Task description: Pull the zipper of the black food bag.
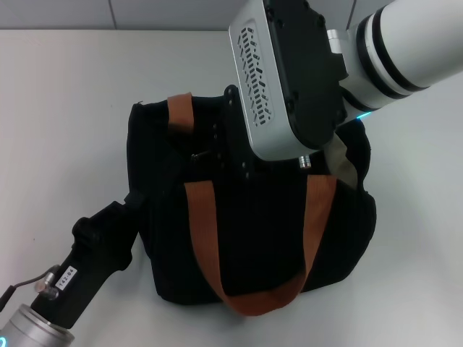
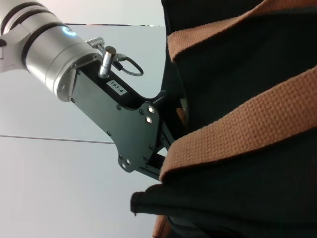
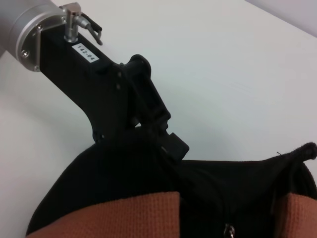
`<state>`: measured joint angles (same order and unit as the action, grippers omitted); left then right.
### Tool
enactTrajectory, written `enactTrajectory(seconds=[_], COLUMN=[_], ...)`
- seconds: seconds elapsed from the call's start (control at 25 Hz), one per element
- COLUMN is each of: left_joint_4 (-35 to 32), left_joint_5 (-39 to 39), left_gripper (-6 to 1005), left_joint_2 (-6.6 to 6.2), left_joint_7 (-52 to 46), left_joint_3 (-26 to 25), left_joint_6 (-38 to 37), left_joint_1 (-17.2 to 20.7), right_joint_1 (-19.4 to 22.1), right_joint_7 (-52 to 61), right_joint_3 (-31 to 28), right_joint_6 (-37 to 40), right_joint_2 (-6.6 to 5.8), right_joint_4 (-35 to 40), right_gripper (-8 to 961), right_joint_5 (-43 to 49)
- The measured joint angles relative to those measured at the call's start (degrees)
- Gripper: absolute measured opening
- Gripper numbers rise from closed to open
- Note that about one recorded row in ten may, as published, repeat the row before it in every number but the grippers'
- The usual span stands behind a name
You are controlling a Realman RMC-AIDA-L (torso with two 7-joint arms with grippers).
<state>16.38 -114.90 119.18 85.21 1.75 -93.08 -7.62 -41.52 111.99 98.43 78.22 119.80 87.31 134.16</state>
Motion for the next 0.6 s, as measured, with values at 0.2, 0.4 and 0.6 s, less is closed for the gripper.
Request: enactTrajectory(seconds=[0.2,0.4,0.6], left_joint_4=[-0.1,-0.1,0.2], left_joint_5=[0.0,0.1,0.4], left_gripper=[20,20,20], left_joint_2=[-0.01,0.0,0.0], left_joint_7=[-0.1,-0.2,-0.3], left_joint_3=[0.0,-0.2,-0.5], left_joint_6=[-0.7,-0.8,-0.6], left_joint_1=[0.0,0.0,-0.3], right_joint_1=[0.1,0.7,1.1], right_joint_7=[0.2,1.1,1.9], right_joint_3=[-0.2,-4.3,-6.8], right_joint_6=[0.5,4.8,8.0], right_joint_2=[0.0,-0.1,-0.19], right_joint_4=[0.0,2.3,2.9], right_gripper=[37,35,35], right_joint_5=[-1.3,-1.9,-2.6])
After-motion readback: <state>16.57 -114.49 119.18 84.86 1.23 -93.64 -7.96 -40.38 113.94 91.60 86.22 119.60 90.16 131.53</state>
